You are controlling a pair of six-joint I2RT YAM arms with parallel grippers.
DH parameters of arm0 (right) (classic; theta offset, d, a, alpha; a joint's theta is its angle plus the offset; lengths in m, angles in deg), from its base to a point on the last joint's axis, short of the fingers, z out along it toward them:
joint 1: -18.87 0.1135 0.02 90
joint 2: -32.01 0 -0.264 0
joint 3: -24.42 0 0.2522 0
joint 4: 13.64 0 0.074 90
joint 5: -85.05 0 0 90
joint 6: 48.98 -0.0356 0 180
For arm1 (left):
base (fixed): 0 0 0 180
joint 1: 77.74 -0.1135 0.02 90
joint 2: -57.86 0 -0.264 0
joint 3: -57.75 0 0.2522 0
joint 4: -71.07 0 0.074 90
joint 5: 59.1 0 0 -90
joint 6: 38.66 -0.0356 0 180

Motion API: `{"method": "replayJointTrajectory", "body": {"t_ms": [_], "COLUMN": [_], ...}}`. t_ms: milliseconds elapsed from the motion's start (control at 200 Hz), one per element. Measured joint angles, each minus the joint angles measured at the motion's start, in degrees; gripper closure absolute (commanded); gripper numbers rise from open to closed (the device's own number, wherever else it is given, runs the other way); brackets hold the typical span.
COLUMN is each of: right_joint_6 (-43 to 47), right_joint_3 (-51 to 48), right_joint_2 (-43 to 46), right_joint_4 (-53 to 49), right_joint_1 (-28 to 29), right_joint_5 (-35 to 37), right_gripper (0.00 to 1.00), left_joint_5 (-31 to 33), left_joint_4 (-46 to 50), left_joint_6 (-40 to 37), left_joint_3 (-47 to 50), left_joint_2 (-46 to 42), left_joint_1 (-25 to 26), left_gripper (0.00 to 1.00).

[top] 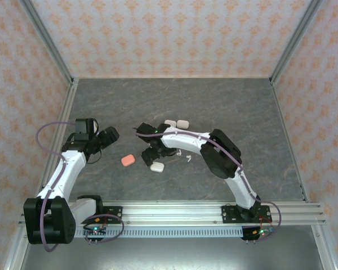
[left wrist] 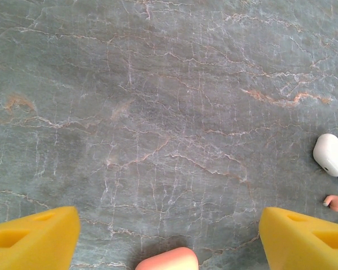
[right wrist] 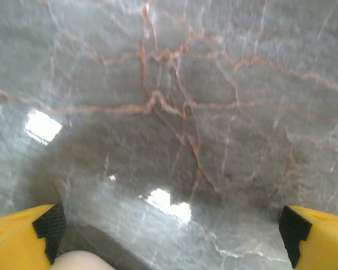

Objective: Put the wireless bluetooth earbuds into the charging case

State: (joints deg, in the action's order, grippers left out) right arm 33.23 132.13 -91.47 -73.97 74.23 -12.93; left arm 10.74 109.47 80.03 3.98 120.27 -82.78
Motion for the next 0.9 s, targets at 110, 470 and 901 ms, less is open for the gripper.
{"method": "replayJointTrajectory", "body": {"t_ms": [110, 470, 901], "right_joint_6": [0.98, 1.81, -2.29], "right_joint_3": [-2.95, -13.44, -21.99], "right_joint_2": [2.05, 9.29, 15.67], "right_joint_4": [-1.05, -4.31, -3.96], "right_joint_1": [0.09, 0.87, -1.9], "right_joint_5": [-1.29, -1.38, -0.31], "right_gripper": [0.01, 0.01, 0.04], "left_joint_5": [0.0, -0.02, -0.04], "left_joint_4": [0.0, -0.02, -0.02], "left_joint_6": [0.02, 0.04, 0.24], "left_joint_3": [0.0, 0.0, 0.0], "left_joint_2": [0.0, 0.85, 0.85], "left_joint_1": [0.0, 0.0, 0.0], "left_gripper": [0.16, 0.15, 0.15]}}
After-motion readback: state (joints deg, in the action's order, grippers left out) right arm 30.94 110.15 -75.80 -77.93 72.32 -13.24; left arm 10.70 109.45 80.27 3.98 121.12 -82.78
